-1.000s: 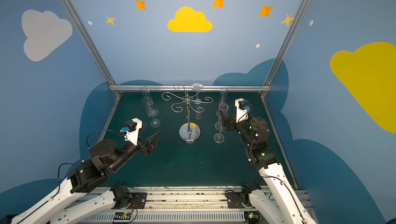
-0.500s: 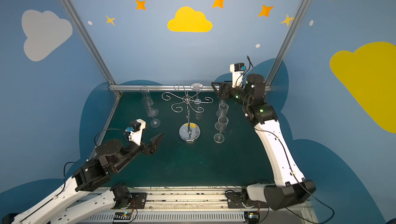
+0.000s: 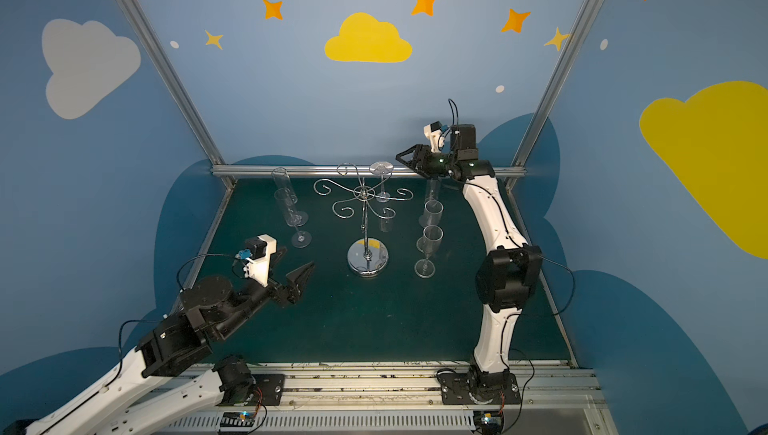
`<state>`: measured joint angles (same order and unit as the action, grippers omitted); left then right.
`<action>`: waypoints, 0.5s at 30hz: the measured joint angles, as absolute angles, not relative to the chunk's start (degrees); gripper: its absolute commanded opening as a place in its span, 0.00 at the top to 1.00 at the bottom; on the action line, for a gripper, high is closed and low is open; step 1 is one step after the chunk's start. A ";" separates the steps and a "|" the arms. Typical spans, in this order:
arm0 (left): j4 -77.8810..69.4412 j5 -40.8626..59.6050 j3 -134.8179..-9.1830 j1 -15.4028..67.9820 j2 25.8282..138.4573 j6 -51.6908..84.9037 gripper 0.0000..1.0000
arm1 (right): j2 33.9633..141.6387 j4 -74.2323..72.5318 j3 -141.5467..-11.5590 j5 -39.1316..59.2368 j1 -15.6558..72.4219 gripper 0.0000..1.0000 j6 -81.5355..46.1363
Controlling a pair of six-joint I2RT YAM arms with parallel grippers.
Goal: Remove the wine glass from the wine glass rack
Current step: 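Reach the right gripper back to the rack toward a hanging glass stem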
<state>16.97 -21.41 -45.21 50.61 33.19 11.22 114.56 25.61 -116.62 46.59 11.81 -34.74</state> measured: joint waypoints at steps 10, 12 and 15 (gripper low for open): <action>17.56 -20.49 -45.19 50.61 33.26 13.30 0.13 | 119.13 18.35 -117.23 54.81 12.12 0.54 -45.30; 17.54 -20.38 -45.08 50.61 33.32 13.50 0.13 | 119.13 16.97 -117.51 55.70 12.21 0.55 -46.57; 17.58 -20.29 -44.64 50.61 33.32 13.72 0.13 | 119.15 15.64 -117.93 56.62 12.36 0.57 -47.79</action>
